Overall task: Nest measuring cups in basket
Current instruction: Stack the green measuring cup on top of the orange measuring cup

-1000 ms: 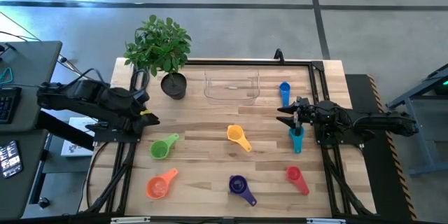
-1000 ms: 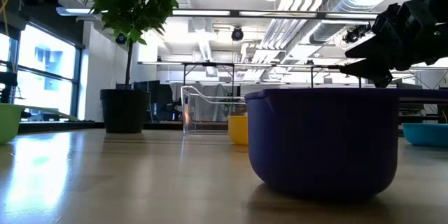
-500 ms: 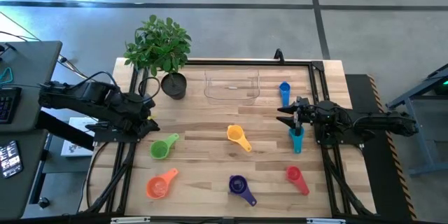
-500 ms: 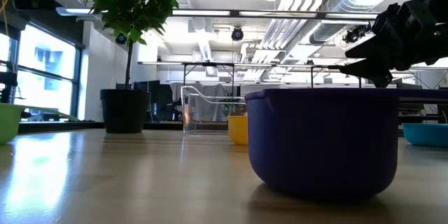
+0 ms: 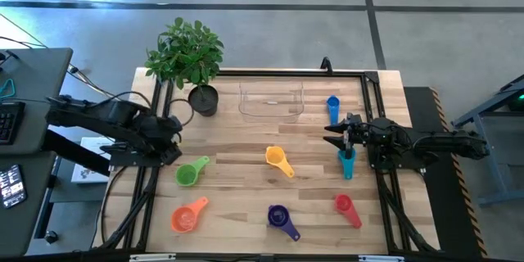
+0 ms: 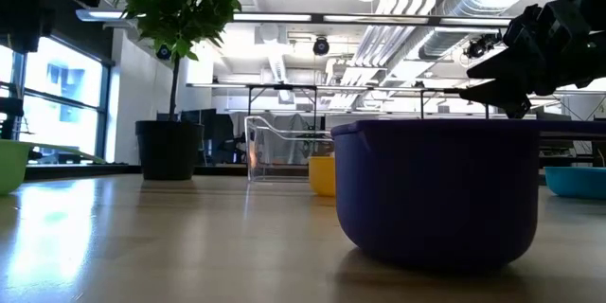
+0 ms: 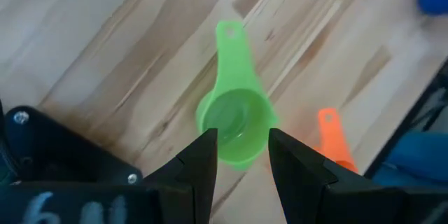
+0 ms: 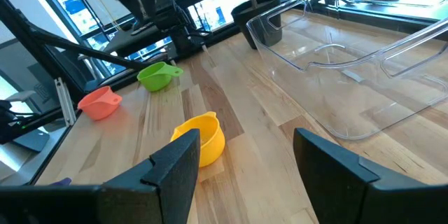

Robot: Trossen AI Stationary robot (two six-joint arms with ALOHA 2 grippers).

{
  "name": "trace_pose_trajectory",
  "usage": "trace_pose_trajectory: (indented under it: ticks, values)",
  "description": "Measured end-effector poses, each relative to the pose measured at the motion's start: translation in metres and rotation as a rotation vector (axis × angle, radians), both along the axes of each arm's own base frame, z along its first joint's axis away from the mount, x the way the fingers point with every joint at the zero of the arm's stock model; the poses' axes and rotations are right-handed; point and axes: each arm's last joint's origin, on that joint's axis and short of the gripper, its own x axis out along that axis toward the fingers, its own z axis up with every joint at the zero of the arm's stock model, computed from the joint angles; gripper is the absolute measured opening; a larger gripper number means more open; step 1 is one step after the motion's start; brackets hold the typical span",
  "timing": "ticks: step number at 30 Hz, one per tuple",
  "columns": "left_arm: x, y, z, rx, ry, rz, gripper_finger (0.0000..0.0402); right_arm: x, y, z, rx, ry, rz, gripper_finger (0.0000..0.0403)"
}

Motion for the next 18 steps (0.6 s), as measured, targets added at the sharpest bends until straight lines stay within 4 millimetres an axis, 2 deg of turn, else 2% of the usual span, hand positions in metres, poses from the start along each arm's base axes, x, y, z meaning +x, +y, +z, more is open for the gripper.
trace_pose_trajectory:
  ticks: [7,18]
  values:
    - [0.013,-0.005,-0.021,0.002,0.084,-0.012,0.0117,0.000,0.000,0.000,0.000,0.000,0.000,0.0220]
    - [0.036,-0.009,-0.039,0.053,0.227,-0.015,0.0117,0.000,0.000,0.000,0.000,0.000,0.000,0.0220]
